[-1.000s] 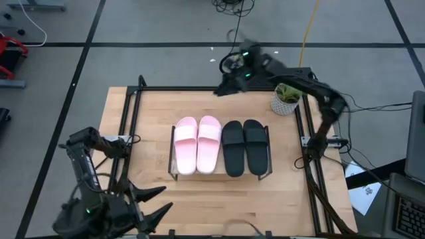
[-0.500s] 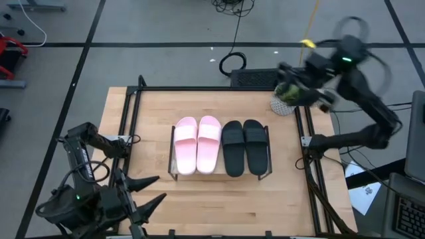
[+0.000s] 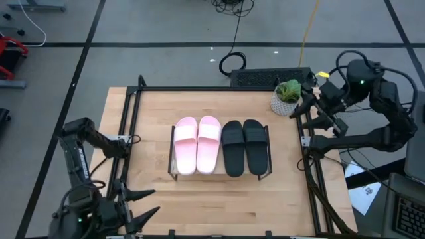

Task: Pick and place slides into the shelf
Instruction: Return to Home Position

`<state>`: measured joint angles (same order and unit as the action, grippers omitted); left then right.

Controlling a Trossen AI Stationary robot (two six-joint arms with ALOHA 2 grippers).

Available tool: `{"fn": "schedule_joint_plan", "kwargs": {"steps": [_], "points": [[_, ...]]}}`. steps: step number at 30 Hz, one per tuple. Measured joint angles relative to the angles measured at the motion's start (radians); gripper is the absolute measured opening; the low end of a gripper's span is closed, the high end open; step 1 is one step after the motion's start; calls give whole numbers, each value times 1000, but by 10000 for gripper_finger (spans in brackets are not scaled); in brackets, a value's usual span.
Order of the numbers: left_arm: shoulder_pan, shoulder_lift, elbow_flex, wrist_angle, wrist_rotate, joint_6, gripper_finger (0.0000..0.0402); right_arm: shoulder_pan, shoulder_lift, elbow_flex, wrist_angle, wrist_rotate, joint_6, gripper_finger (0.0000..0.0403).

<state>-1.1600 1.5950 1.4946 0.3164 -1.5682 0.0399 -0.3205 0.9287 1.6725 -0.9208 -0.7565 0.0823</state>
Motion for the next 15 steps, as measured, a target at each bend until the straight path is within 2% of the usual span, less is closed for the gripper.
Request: {"fn": "schedule_joint_plan", "kwargs": {"steps": [5,8,10,12,15], "points": [[5,-141,-262,-16,13,-189,225,88,-62,-141,108,24,-8,185],[-2,-271,-419,-15,100,-234,225,132,-124,-310,216,54,7,185],[-31,-376,-518,-15,152,-243,225,149,-178,-428,320,139,68,185],[-72,-490,-603,-14,159,-244,225,158,-250,-542,412,223,138,185],[-144,-662,-719,-10,155,-188,225,166,-381,-684,558,241,210,185]]}}
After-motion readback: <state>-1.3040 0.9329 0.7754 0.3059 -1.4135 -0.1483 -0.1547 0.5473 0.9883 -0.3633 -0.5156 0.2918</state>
